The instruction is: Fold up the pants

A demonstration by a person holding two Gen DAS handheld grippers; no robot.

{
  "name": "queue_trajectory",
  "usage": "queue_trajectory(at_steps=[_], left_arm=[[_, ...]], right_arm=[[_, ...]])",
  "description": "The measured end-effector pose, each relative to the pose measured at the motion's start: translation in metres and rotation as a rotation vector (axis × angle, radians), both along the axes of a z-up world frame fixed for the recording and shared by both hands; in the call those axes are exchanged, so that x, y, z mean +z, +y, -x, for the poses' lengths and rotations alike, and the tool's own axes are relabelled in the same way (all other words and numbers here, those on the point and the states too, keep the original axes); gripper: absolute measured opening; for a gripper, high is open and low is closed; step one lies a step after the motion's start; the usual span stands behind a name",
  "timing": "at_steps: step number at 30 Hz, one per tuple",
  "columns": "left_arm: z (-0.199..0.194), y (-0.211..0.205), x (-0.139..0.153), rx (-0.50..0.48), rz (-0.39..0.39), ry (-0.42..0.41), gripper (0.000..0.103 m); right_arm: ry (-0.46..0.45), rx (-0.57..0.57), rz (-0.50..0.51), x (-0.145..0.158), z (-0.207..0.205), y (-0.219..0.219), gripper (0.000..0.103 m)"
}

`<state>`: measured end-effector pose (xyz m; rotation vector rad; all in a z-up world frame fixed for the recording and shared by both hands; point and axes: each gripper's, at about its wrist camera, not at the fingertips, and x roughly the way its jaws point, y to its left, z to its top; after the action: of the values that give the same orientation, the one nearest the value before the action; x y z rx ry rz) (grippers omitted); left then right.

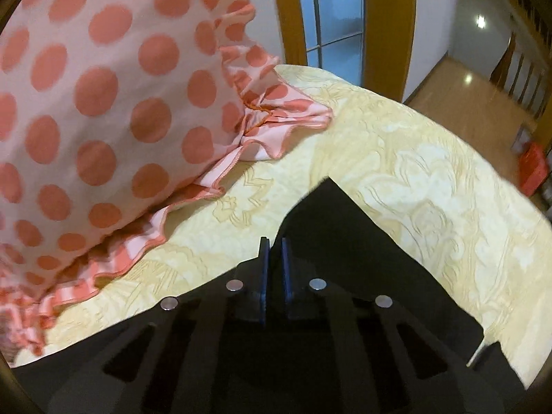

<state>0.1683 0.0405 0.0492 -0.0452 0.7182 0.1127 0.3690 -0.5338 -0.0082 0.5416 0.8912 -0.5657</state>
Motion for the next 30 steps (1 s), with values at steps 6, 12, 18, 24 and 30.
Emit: queue_trajectory(at_steps=[6,12,18,24,30], left_arm=[[0.01,-0.001,0.005,-0.008,0.001,-0.016,0.101],[0.02,-0.001,0.01,-0.008,0.013,-0.037,0.101],[0.028,-0.006,0.015,-0.02,0.007,-0.054,0.101],[0.032,-0.007,0.019,-0.021,0.009,-0.062,0.101],[0.036,-0.01,0.02,-0.016,-0.009,-0.068,0.101]], right_arm=[[-0.185,0.024,-0.044,0.031,0.061,0.005,0.005],[-0.307,0.081,-0.019,0.05,0.153,0.038,0.005],[-0.351,0.066,-0.072,0.03,0.231,0.06,0.005],[-0.371,-0.019,-0.32,-0.001,0.25,0.033,0.008],[-0.395,-0.048,-0.469,-0.019,0.25,0.022,0.032]])
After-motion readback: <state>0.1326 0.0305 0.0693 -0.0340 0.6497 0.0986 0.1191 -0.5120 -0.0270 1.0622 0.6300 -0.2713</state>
